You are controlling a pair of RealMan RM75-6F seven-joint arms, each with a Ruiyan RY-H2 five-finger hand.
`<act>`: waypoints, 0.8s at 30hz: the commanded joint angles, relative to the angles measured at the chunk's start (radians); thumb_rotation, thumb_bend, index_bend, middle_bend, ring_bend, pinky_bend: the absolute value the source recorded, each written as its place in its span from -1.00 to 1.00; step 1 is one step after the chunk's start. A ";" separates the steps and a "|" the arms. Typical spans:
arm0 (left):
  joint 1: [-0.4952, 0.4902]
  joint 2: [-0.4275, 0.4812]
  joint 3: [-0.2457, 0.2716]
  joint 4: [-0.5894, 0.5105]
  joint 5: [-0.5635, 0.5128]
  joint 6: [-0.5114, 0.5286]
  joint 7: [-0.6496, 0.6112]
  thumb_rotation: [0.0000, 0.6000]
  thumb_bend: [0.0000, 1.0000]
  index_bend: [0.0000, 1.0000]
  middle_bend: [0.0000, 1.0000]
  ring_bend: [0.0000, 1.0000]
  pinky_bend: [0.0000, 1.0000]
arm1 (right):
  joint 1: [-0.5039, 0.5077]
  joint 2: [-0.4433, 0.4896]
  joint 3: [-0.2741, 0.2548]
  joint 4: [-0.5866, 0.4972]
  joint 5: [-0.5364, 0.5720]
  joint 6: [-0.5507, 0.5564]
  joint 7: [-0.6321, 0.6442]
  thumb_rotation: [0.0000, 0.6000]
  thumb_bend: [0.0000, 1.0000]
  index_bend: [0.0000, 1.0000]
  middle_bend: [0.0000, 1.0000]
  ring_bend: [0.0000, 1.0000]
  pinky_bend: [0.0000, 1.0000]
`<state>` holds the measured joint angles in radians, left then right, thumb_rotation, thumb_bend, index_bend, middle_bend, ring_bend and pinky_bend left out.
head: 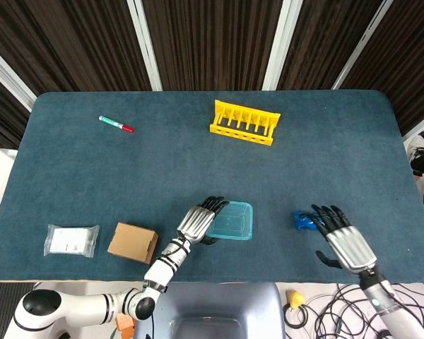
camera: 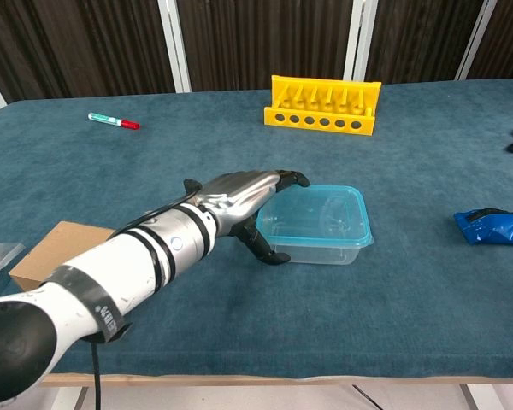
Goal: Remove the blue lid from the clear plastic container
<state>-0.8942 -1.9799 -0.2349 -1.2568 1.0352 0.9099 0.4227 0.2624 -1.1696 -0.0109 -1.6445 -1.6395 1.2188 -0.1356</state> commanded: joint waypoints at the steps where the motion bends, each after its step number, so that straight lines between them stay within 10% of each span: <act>1: 0.009 0.000 0.017 -0.007 0.014 0.008 -0.003 1.00 -0.49 -0.24 0.07 -0.18 -0.06 | 0.072 -0.125 0.041 0.033 -0.035 -0.045 -0.102 1.00 -0.55 -0.63 -1.00 -1.00 -1.00; 9: 0.015 0.006 0.031 -0.018 0.030 0.013 0.006 1.00 -0.49 -0.19 0.11 -0.18 -0.06 | 0.152 -0.342 0.070 0.165 -0.035 -0.092 -0.182 1.00 -0.54 -0.34 -1.00 -1.00 -1.00; 24: 0.021 0.023 0.034 -0.046 0.012 0.008 0.032 1.00 -0.49 -0.14 0.11 -0.17 -0.05 | 0.182 -0.467 0.064 0.222 -0.014 -0.076 -0.176 1.00 -0.55 -0.13 -1.00 -1.00 -1.00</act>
<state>-0.8736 -1.9572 -0.2002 -1.3017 1.0470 0.9178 0.4543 0.4429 -1.6341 0.0546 -1.4221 -1.6572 1.1439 -0.3104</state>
